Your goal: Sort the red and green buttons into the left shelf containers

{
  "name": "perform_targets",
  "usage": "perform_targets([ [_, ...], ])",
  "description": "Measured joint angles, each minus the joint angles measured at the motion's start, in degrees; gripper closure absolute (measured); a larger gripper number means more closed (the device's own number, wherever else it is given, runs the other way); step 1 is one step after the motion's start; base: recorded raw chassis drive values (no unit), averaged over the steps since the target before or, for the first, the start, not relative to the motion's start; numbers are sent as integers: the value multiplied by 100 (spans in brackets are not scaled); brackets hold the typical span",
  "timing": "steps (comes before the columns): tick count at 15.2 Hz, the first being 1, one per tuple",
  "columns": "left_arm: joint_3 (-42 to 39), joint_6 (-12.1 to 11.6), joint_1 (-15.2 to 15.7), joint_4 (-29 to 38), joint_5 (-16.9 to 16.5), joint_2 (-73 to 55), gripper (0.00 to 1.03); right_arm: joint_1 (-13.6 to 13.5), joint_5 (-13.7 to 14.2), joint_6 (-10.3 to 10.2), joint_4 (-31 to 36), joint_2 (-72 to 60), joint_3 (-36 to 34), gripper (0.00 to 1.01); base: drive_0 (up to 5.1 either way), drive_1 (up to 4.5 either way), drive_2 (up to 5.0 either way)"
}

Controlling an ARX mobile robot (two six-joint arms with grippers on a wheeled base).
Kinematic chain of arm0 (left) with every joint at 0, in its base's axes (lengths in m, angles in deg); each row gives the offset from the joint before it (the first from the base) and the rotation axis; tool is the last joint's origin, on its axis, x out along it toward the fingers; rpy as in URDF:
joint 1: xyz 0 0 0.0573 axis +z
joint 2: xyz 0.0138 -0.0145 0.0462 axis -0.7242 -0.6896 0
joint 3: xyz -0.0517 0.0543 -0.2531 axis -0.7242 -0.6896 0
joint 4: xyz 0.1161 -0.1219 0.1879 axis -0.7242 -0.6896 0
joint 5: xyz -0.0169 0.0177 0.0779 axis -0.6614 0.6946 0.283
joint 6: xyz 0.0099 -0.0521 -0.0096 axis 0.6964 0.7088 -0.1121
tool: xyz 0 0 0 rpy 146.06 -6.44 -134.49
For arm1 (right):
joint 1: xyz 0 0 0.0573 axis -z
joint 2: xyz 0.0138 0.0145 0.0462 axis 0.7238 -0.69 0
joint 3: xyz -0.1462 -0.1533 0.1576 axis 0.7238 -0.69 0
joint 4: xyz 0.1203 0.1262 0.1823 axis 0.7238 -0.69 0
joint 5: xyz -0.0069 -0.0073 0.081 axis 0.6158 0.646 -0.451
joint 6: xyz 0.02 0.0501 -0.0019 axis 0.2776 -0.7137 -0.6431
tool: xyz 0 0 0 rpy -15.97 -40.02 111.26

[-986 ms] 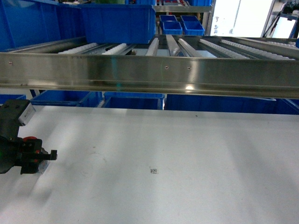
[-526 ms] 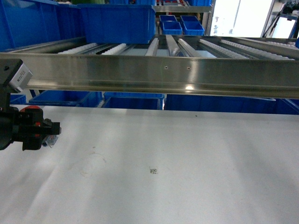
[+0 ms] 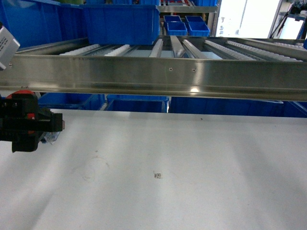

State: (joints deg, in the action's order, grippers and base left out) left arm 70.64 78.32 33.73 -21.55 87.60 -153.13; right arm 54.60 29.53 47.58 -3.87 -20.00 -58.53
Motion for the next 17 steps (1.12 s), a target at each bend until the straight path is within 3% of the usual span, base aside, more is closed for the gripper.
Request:
perform_targets([
  [5,-212,155,-675,-378,579,734,77,0,0,0,2,0,0,73,0,0,0],
  [13,-142,138,-697,-350,597,734,77,2,28,0,-4,7,0,73,0,0,0],
  [17,-142,138,-699,-354,597,734,77,2,26,0,-2,4,0,73,-490,251,251],
])
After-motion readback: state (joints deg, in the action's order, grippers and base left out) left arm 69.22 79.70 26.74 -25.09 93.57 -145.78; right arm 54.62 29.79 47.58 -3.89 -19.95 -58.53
